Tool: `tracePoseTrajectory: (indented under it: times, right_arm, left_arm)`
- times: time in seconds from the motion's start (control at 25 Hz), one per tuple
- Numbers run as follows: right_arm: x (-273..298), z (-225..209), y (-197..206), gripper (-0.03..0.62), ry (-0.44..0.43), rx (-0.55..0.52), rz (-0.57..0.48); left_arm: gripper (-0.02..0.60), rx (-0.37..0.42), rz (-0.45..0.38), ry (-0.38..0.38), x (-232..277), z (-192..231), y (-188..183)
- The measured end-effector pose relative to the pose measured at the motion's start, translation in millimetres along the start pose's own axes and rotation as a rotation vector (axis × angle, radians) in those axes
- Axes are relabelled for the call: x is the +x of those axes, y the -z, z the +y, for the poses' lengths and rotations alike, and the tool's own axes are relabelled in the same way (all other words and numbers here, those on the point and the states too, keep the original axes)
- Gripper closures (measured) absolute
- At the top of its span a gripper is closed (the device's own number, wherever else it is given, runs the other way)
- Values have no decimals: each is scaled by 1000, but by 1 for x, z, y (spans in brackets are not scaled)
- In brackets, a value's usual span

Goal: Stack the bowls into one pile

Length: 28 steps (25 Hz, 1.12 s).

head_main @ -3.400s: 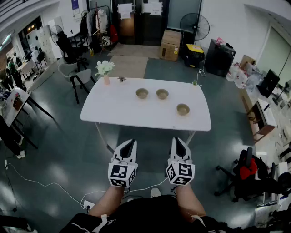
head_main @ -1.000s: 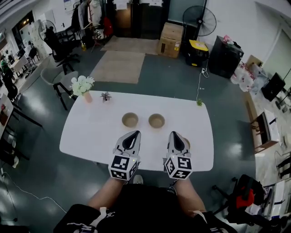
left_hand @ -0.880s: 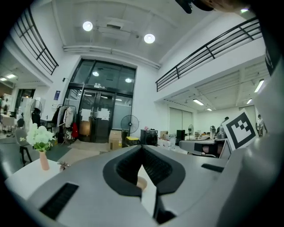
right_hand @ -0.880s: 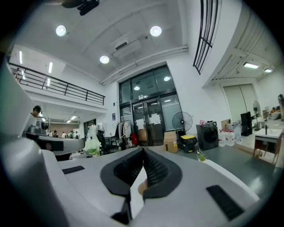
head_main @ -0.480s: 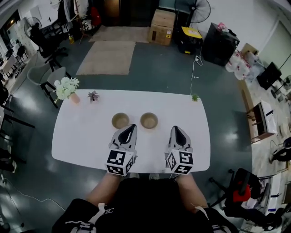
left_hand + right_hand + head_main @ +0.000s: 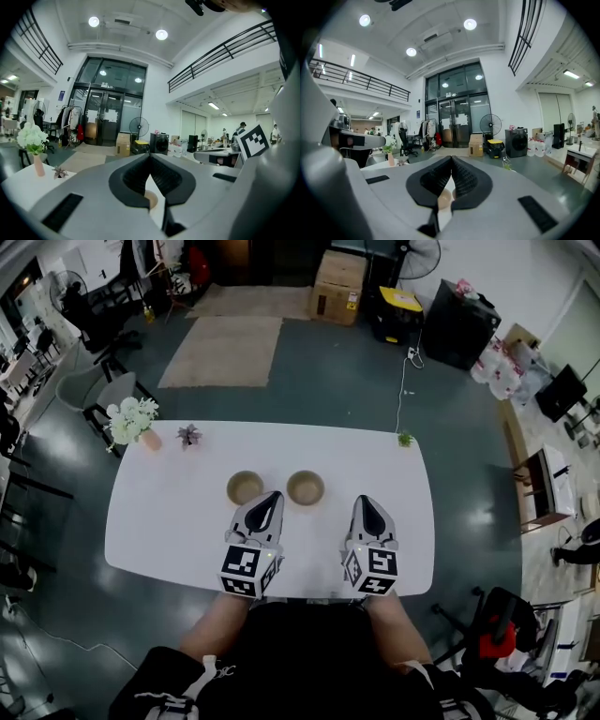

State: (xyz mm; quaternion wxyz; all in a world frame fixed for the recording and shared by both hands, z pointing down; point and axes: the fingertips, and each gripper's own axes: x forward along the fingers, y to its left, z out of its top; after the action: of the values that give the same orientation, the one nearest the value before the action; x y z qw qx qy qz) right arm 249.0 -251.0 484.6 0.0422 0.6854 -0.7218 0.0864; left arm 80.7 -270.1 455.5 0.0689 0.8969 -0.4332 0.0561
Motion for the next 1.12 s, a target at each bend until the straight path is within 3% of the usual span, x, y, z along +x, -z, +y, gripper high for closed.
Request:
tracePoseTrajectory:
  times: [0.16,0.24,0.32,0.52,0.96,1.12]
  right_arm:
    - [1,-5,5,557,-17,-1,8]
    - [1,-7,6,418,-32,6,4]
    - [0,-10,9,367,-25,4,8]
    - [-1,-13,27,341,-14,-13,50]
    - [-18,-20,174,336,-64,-128,485]
    - [-33,-19,219,336,-98,-219,663]
  left_arm:
    - [571,-16,8,8,9,-6,3]
    - [571,-18,10,15,12,-11,3]
    - [571,-19,14,20,14,-14,5]
    - [571,-21,28,27,16,-17,13]
    - [571,-20,59,58,16,-35,27]
    - [571,-27,73,67,16,-36,32]
